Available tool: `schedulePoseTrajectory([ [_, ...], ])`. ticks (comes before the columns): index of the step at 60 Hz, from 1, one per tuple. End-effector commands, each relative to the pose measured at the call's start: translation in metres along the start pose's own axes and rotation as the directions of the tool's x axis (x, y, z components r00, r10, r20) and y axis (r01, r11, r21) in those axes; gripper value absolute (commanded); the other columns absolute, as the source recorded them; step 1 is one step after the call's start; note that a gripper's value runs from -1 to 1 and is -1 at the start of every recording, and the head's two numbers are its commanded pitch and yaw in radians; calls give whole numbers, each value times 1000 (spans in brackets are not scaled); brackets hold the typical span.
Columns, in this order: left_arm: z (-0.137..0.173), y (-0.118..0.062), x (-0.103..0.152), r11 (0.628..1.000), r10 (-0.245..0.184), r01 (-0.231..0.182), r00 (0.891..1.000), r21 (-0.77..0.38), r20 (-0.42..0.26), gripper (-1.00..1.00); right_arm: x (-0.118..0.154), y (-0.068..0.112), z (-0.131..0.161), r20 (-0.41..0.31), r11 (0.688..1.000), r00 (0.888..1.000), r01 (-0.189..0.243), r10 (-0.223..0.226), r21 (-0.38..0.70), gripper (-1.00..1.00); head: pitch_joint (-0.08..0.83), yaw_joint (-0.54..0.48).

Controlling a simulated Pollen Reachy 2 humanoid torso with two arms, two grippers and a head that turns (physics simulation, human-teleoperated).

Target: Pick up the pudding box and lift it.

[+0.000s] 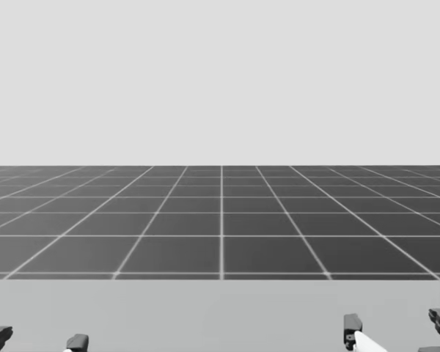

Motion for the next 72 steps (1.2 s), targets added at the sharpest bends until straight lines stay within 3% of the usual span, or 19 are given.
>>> schedulePoseTrajectory([
  [1, 0, 0, 0, 1000, -5, 5, 1000, 3, 1, -1000, -1, 0, 1, 14, 999, 1000, 28, -28, -32, -1000, 7, 4],
  [11, 0, 0, 0, 1000, -5, 5, 1000, 5, 0, -1000, 1, -2, 0, 0, 1000, 1000, 20, -20, 2, -1000, 19, 3],
  [20, 0, 0, 0, 1000, -10, 10, 1000, 5, 0, -1000, 1, -2, 0, 5, 1000, 1000, 26, -26, -13, -1000, 94, -2],
  [45, 1, 1, 2, 1000, -19, 18, 1000, 10, 12, -1000, 1, -3, -1, 1, 1000, 1000, 21, -21, -21, -1000, 449, -11],
  [53, 2, 1, 3, 1000, -25, 25, 1000, 12, 18, -1000, 2, -3, -2, 3, 1000, 1000, 16, -16, -26, -1000, 551, -92],
  [72, 4, 1, 8, 1000, -23, 23, 999, 9, 34, -1000, 2, -5, -3, 2, 999, 1000, 18, -18, -30, -1000, 662, -360],
])
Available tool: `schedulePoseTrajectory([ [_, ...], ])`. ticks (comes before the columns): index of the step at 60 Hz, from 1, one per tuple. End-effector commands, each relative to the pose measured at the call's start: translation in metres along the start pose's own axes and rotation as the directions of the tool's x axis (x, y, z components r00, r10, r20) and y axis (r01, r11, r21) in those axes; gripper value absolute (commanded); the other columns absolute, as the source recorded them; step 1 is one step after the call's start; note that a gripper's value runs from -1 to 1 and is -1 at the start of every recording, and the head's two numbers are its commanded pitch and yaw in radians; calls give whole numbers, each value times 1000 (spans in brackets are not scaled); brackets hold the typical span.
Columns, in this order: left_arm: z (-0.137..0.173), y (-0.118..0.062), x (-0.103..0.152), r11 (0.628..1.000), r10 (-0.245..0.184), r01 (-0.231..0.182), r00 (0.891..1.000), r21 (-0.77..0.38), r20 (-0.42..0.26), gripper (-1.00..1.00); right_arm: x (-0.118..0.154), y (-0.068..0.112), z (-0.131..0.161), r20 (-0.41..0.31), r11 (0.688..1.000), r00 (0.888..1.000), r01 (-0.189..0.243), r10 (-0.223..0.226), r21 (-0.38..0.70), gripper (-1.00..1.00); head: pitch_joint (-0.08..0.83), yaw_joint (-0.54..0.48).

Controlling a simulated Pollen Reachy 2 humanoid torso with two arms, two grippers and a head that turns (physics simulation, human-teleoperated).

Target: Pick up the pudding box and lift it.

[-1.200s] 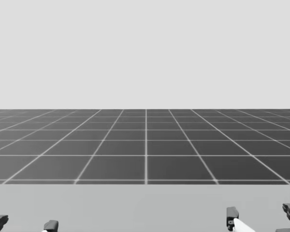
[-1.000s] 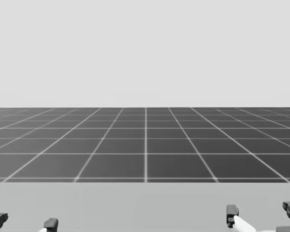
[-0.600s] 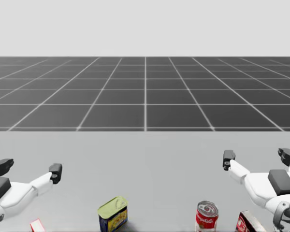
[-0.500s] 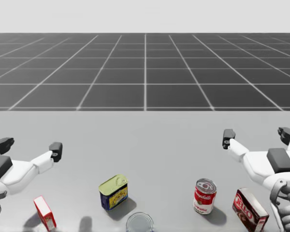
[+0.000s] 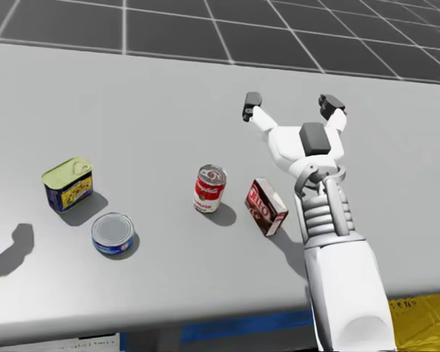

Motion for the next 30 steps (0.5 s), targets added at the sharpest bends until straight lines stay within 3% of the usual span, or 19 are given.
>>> schedulePoseTrajectory([
  [1, 1, 0, 2, 1000, 1, -1, 1000, -1, 8, -1000, 0, -1, -1, -2, 1000, 1000, 1, -1, -2, -1000, 666, -368],
  [8, 2, 0, 3, 1000, 5, -5, 1000, -4, 12, -1000, 0, -1, -1, -2, 1000, 1000, 2, -2, -2, -1000, 701, -421],
  [19, 3, 0, 4, 1000, 4, -4, 1000, -6, 15, -1000, 5, -2, 1, -7, 1000, 1000, 20, -20, 13, -1000, 702, -422],
  [24, 4, 1, 4, 1000, 9, -9, 1000, -5, 16, -1000, 14, -4, 9, -44, 997, 997, 71, -69, 34, -1000, 696, -417],
  [29, 4, 0, 5, 1000, 13, -13, 1000, -8, 14, -1000, 26, -1, 24, -77, 998, 997, 34, -30, 50, -1000, 693, -421],
  [30, 4, -1, 4, 1000, 13, -13, 1000, -10, 13, -1000, 29, -2, 31, -96, 993, 994, 69, -59, 96, -1000, 694, -424],
])
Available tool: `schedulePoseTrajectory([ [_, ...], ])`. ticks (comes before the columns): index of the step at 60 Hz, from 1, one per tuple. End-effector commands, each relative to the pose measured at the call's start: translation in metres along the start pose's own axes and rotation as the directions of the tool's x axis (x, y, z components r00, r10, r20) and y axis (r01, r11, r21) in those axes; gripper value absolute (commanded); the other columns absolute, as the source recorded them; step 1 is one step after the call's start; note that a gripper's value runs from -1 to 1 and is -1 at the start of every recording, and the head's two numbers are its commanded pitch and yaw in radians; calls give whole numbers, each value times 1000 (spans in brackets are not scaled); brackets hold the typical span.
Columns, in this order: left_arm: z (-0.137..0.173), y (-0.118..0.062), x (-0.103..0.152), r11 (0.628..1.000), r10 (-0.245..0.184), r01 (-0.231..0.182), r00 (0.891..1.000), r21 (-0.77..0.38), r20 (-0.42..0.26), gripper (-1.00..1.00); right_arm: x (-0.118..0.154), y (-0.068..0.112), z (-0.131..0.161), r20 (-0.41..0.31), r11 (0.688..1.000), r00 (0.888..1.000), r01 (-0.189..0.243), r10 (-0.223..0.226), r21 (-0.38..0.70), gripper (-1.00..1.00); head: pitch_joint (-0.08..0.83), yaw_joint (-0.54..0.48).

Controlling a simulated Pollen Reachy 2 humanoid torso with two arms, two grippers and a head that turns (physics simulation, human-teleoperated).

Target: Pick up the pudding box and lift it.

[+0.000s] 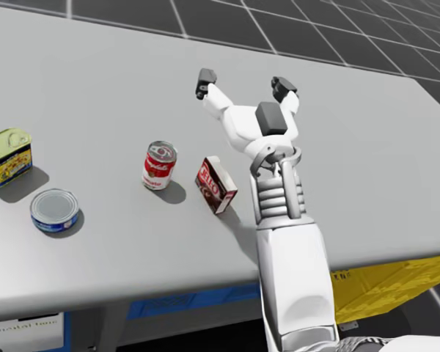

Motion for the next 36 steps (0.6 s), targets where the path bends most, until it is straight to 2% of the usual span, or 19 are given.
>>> schedulePoseTrajectory([
  [1, 1, -2, 0, 1000, 7, -7, 1000, -8, -2, -1000, 18, 4, 29, -63, 997, 998, 23, -18, 68, -1000, 696, -426],
  [5, 2, -4, 0, 1000, -1, 1, 1000, -14, -1, -1000, 17, 5, 49, -74, 997, 997, -13, 18, 80, -1000, 705, -428],
  [11, 2, -6, 1, 1000, 1, -1, 1000, -19, 0, -1000, 11, 3, 77, -69, 996, 997, -20, 26, 87, -1000, 709, -424],
  [17, 2, -6, 1, 1000, 7, -7, 1000, -21, -2, -1000, 1, 3, 96, -73, 995, 997, -4, 11, 96, -1000, 712, -425],
  [23, 2, -8, 1, 1000, 10, -10, 1000, -27, -2, -1000, -12, 3, 112, -99, 994, 995, -20, 31, 108, -1000, 713, -429],
  [29, 1, -9, 1, 1000, 6, -6, 1000, -29, -1, -1000, -28, 2, 125, -123, 992, 992, -1, 16, 123, -1000, 716, -432],
  [33, 2, -9, 0, 1000, 5, -5, 1000, -29, -2, -1000, -41, 3, 131, -124, 990, 992, 31, -13, 139, -1000, 717, -433],
  [36, 2, -10, 0, 1000, 5, -5, 1000, -29, -2, -1000, -47, 2, 133, -130, 989, 991, 34, -15, 142, -1000, 718, -432],
])
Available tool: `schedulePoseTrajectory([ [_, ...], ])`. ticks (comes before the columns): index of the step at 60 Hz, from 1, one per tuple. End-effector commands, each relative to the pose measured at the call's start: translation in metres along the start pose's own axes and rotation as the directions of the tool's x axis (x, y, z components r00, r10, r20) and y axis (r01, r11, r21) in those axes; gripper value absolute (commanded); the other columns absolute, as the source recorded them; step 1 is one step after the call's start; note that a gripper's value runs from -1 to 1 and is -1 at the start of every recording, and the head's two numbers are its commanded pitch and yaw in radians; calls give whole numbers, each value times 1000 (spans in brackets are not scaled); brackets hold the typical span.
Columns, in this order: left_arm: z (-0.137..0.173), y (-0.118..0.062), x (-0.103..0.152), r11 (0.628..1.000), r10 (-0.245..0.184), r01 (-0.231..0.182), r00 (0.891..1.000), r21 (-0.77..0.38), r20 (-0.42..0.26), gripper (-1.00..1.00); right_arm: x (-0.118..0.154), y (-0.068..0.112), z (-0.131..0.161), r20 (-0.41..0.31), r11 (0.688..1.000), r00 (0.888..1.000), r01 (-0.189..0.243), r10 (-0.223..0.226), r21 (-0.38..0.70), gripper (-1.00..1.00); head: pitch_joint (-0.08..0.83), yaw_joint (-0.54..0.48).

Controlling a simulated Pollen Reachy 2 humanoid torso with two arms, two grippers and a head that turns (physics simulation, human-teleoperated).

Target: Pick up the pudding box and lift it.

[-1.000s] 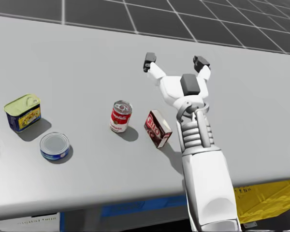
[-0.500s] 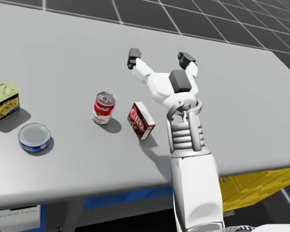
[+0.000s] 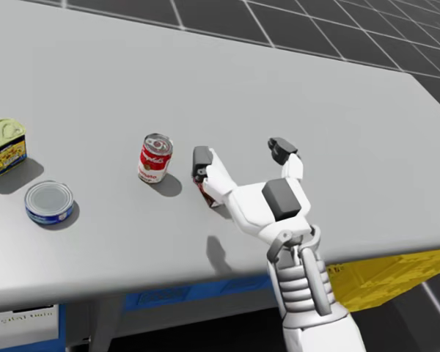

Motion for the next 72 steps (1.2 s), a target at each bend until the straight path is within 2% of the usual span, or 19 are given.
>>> schedulePoseTrajectory([
  [1, 0, -2, 0, 1000, -1, 1, 1000, -2, -1, -1000, -32, 9, 17, -28, 997, 997, 76, -75, 17, -1000, 719, -432],
  [4, 0, -2, 0, 1000, -2, 2, 1000, -2, -1, -1000, -38, 9, 17, -37, 996, 996, 85, -84, 20, -1000, 719, -432],
  [5, 1, -2, 0, 1000, -2, 2, 1000, -2, 0, -1000, -43, 9, 16, -52, 994, 994, 102, -101, 26, -1000, 719, -432],
  [9, 1, -3, 0, 1000, -1, 1, 1000, -2, 1, -1000, -54, 8, 13, -77, 992, 990, 124, -121, 31, -1000, 718, -432],
  [16, 1, -3, 0, 1000, -1, 1, 1000, -1, 1, -1000, -67, 6, 4, -103, 991, 987, 129, -124, 37, -1000, 718, -431],
  [18, 1, -3, 0, 1000, -1, 1, 1000, -1, 2, -1000, -71, 5, 0, -126, 988, 981, 151, -144, 43, -1000, 717, -430],
  [24, 1, -3, 1, 1000, 0, 0, 1000, -1, 3, -1000, -81, 2, -12, -166, 984, 973, 172, -162, 47, -1000, 718, -424],
  [34, 2, -4, 1, 1000, 4, -4, 1000, 2, 4, -1000, -95, -2, -30, -217, 986, 964, 164, -153, 32, -1000, 721, -412],
  [41, 2, -3, 2, 1000, 7, -7, 1000, 4, 5, -1000, -96, -5, -39, -227, 987, 962, 160, -150, 26, -1000, 721, -410],
  [46, 3, -3, 2, 1000, 9, -9, 1000, 5, 6, -1000, -99, -9, -49, -248, 983, 953, 184, -173, 21, -1000, 720, -408],
  [55, 3, -3, 3, 1000, 13, -13, 1000, 6, 7, -1000, -100, -10, -56, -244, 984, 955, 179, -168, 21, -1000, 720, -405],
  [57, 3, -3, 3, 1000, 13, -13, 1000, 6, 7, -1000, -101, -11, -56, -222, 986, 962, 166, -160, 6, -867, 719, -405],
  [58, 3, -3, 3, 1000, 13, -13, 1000, 6, 7, -1000, -101, -10, -56, -211, 986, 964, 168, -164, -2, -532, 719, -405],
  [59, 3, -3, 3, 1000, 13, -13, 1000, 6, 7, -1000, -102, -10, -55, -199, 986, 966, 169, -167, -7, -298, 720, -405],
  [60, 3, -2, 3, 1000, 13, -13, 1000, 6, 7, -1000, -103, -10, -55, -184, 985, 968, 173, -172, -7, 911, 720, -406],
  [61, 3, -2, 3, 1000, 13, -13, 1000, 5, 7, -1000, -103, -10, -55, -190, 985, 967, 172, -170, -5, 997, 720, -406],
  [72, 3, -2, 3, 1000, 11, -11, 1000, 4, 6, -1000, -104, -12, -51, -218, 982, 958, 188, -185, -4, 1000, 707, -410],
])
